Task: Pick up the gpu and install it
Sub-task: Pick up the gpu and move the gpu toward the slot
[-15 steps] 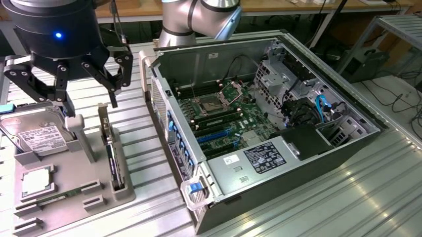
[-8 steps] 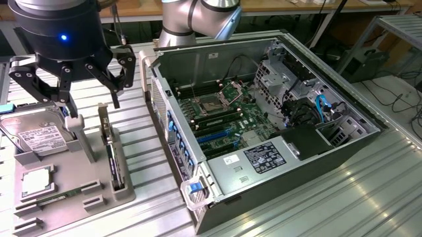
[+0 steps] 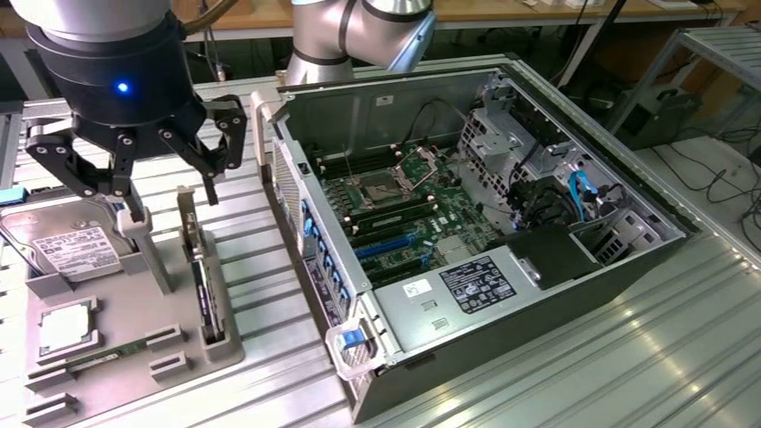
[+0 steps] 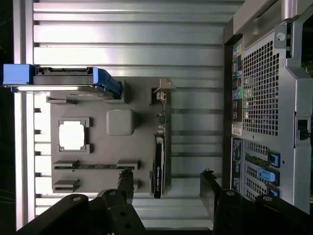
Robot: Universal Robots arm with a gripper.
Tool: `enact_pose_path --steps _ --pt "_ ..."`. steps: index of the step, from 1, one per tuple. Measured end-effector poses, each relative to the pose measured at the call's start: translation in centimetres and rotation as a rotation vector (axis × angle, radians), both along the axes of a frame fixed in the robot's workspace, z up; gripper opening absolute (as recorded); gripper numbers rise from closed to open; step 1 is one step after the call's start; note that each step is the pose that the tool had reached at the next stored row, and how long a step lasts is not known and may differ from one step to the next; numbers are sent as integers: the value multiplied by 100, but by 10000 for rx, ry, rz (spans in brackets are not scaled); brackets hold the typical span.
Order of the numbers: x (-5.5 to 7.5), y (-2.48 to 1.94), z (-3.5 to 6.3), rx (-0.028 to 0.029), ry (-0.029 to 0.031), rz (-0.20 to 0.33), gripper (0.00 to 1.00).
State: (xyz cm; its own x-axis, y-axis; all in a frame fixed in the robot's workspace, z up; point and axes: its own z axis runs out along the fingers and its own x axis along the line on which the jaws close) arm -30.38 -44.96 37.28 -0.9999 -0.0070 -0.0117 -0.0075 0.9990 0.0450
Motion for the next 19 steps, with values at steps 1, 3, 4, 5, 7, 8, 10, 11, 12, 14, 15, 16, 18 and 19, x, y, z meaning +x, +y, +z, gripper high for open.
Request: enact_pose_path --steps 1,3,4,5,7,8,10,11,12,14,15,16,18,19 --pt "0 0 -5 -1 1 0 66" --pt "0 0 -19 -1 0 0 66" --pt "0 0 -23 0 -1 0 66" --pt "0 0 -24 -2 1 0 66" --pt "0 -4 -32 0 -2 1 66" --pt "0 -5 -36 0 -1 1 66" --pt "0 -5 -42 -1 -1 1 66" --pt "0 -5 -46 0 -2 1 66" --pt "0 -6 -50 -1 -1 1 66" --pt "0 -6 -57 -1 -1 1 66" --pt "0 -6 -60 -1 -1 2 66" --pt "0 -6 -63 -1 -1 1 66" --pt "0 -6 -69 -2 -1 2 66" --pt "0 -6 -72 -1 -1 1 66"
